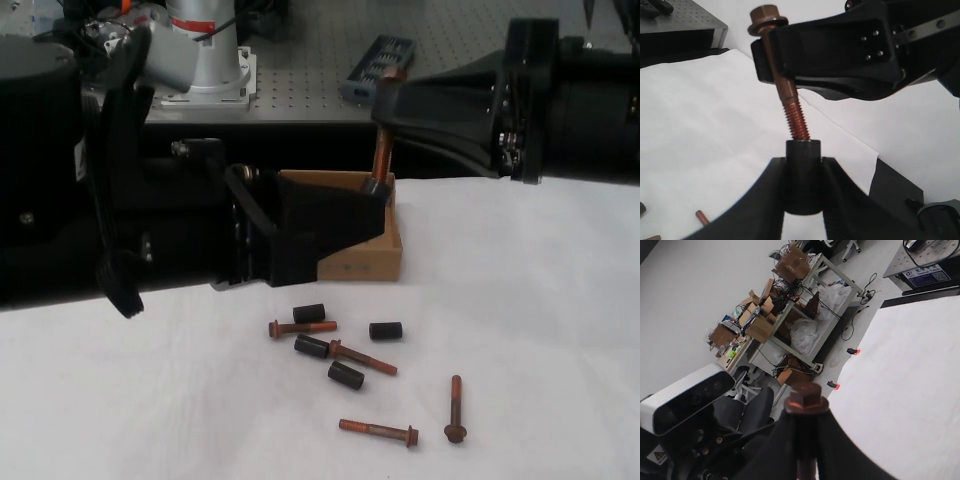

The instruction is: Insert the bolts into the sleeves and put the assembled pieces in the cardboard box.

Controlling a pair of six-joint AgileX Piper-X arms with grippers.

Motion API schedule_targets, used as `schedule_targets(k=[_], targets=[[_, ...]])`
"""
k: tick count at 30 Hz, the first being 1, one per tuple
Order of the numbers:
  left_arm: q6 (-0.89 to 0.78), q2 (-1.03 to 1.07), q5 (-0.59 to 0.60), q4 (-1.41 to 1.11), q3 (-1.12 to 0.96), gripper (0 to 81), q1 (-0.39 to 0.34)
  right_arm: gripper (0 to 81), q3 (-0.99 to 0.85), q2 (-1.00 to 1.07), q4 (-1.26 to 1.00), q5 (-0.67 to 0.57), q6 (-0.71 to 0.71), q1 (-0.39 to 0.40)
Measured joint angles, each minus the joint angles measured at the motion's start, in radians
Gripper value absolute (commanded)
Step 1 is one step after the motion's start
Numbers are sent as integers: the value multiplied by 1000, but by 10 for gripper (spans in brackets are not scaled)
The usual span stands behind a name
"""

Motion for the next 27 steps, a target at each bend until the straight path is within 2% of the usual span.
schedule_targets(k=[8,19,27], targets=[[0,0,-54,-14,1,6,-5,26,0,-27,1,25,-17,2],[-10,0,-69,-60,1,6,-4,26,0,-39,9,95,-17,48],[-10,0,-73,-58,5,6,-4,26,0,-40,16,113,-16,53]])
